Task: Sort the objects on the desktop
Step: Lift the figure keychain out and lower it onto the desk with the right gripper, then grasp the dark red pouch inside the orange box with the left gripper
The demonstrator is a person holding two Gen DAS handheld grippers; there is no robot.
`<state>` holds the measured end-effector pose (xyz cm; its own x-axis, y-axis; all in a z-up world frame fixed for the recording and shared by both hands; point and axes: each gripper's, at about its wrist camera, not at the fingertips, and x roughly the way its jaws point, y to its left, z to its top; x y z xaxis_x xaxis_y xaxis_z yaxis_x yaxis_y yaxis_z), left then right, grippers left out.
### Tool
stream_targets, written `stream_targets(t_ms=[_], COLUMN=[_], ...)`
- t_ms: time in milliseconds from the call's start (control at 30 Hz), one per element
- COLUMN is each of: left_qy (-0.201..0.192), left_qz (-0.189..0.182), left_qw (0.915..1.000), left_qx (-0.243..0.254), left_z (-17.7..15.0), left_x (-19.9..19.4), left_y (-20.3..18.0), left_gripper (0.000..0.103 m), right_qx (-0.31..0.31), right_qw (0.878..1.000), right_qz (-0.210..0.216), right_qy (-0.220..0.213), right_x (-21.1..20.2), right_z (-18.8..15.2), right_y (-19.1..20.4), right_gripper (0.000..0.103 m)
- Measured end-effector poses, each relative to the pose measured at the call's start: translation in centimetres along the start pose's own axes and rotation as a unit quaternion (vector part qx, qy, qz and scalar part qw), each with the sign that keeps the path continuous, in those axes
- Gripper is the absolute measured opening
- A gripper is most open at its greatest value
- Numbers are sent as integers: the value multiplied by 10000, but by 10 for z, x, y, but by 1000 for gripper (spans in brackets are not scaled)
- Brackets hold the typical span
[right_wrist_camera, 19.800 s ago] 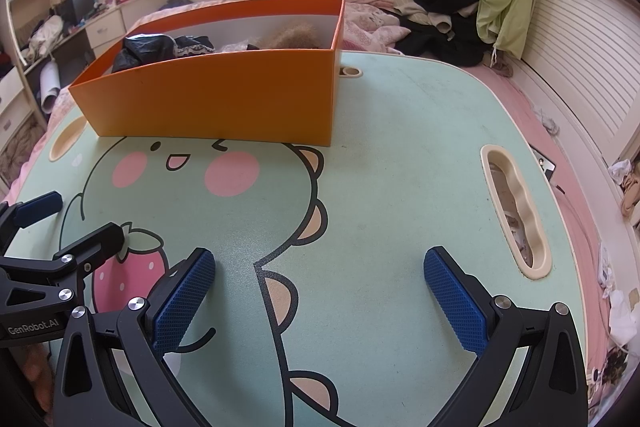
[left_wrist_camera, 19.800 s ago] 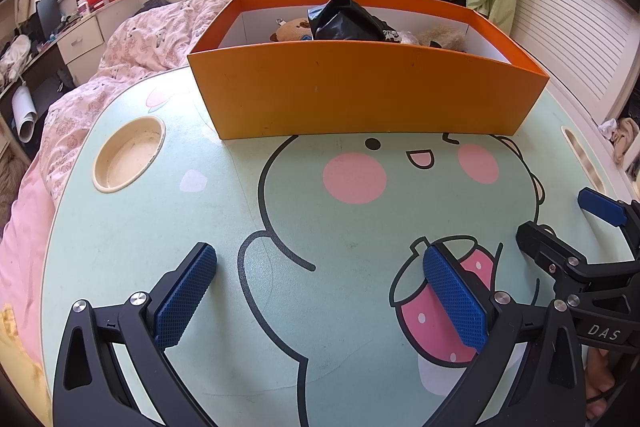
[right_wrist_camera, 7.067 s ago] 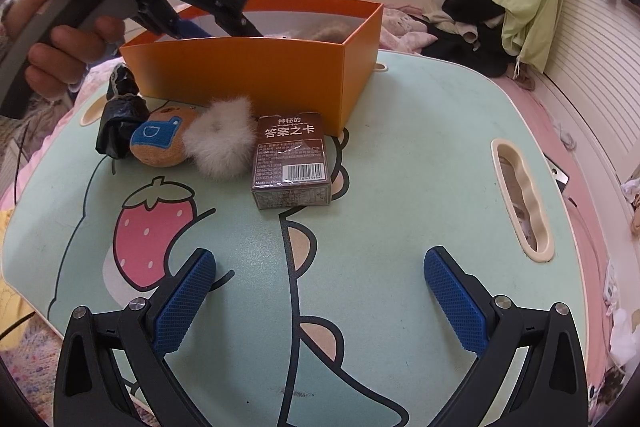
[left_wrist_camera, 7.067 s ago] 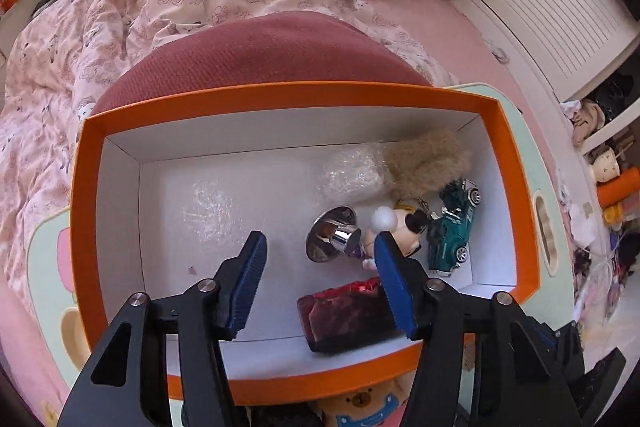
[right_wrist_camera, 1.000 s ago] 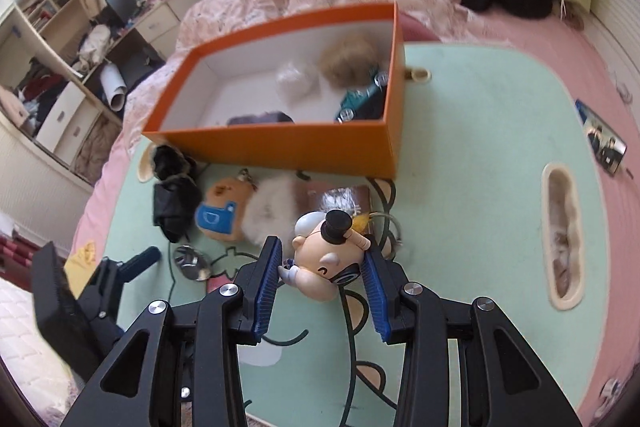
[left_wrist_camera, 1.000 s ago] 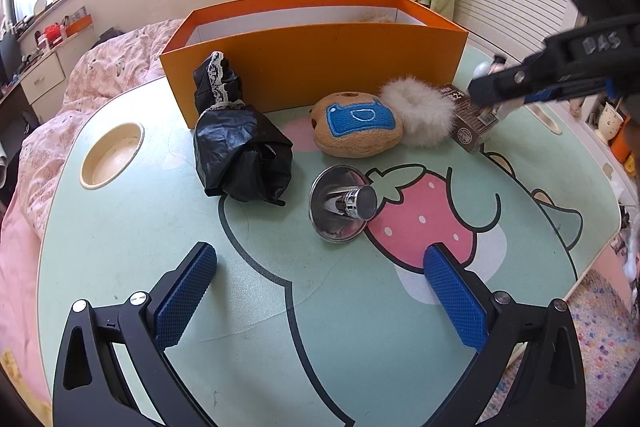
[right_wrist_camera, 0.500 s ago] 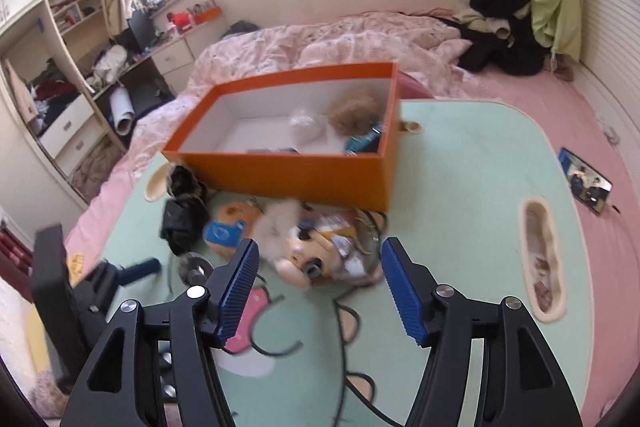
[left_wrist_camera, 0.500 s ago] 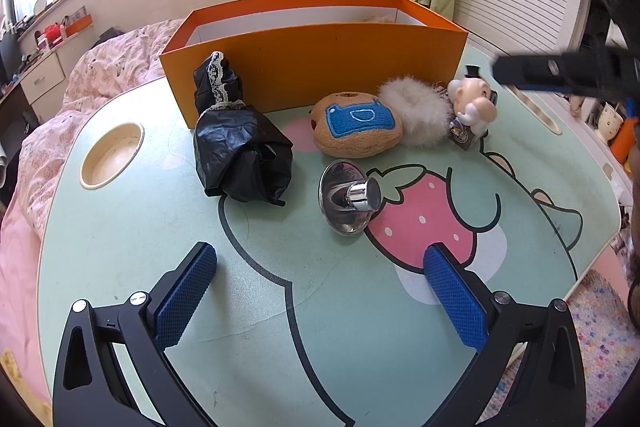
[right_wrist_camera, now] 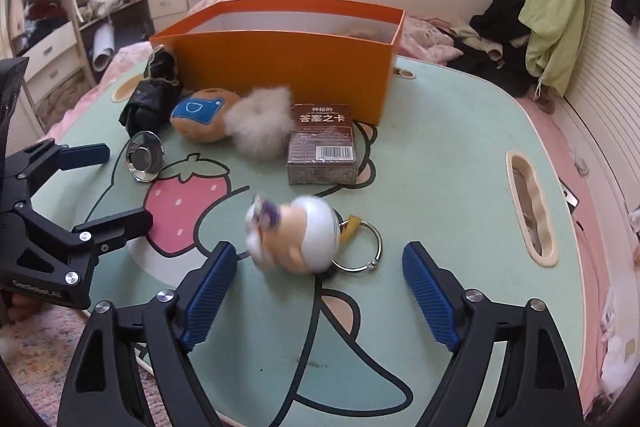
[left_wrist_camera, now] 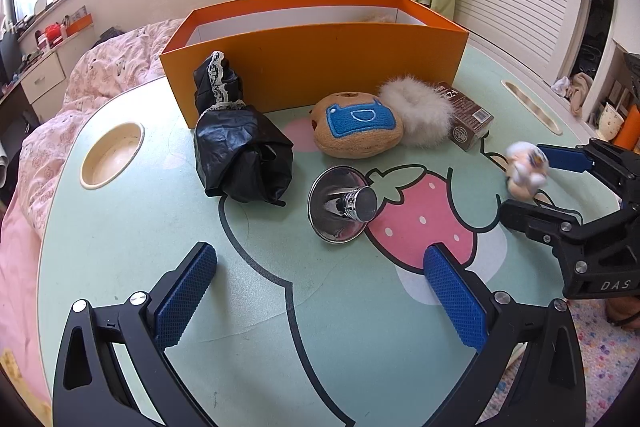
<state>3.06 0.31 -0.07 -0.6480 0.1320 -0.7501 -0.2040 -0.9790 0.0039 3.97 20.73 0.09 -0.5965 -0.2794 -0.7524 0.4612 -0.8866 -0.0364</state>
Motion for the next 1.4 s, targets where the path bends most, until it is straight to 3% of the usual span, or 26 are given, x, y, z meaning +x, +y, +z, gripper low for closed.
stream_targets(t_ms=[467,700,833,967,1100,1200,1400], left_qy=[6,-159,-209,-139,407,1062,2346], left_qz=[9,34,-327,-389,-882,-919,-950], left_qw=[10000,9998,9992,9990,9942,9888,9649], left_qx=[5,-76,-46,-196,-471,-513,-700], left_z=[1,4,27,80,141,175,192], left_x=[0,-14,-33,-47,-38,-9,70], left_y=[0,6,9,20,29,26,14], left_gripper=[103,103,103,103,103,103,98], right_qx=[30,34,34,33,34,35,52], right_qw=[10000,10000,10000,10000,10000,10000,10000], right_qz=[2,5,4,6,6,5,5], right_qy=[46,47,48,45,44,42,26], right_x=[3,3,3,3,4,4,3], right_z=[-2,-1,-1,-1,-1,-2,-2], right_y=[1,1,1,1,0,0,1], right_gripper=[102,102,102,102,102,102,103])
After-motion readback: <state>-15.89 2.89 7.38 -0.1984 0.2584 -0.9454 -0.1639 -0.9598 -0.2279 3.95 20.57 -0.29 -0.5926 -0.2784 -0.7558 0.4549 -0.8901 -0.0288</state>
